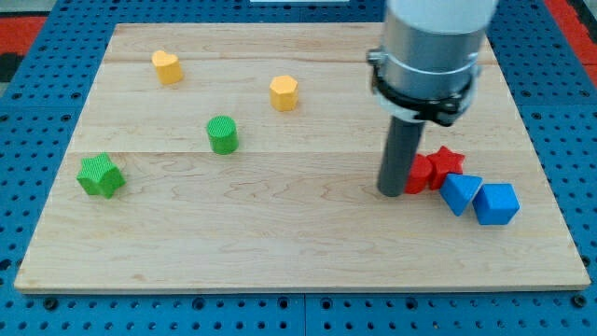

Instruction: Slide the yellow hexagon closer to the red star and blue triangle

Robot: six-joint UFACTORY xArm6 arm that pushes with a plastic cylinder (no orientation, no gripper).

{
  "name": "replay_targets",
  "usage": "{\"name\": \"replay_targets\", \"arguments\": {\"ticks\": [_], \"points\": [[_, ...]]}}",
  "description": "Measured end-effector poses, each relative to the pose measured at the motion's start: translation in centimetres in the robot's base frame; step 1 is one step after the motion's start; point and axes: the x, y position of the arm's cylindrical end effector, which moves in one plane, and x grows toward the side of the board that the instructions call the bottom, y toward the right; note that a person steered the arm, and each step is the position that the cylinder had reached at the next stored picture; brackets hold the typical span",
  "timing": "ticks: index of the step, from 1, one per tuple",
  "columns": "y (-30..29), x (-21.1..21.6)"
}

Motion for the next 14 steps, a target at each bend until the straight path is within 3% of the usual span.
{"name": "replay_targets", "arguments": {"ticks": [1,4,6,7,8,14], "points": [[-1.2,-0.3],[-3.7,-13.5],[-8.7,-19.8],[-13.1,-20.3],[-14.7,-18.6],[-6.4,-1.9]]}}
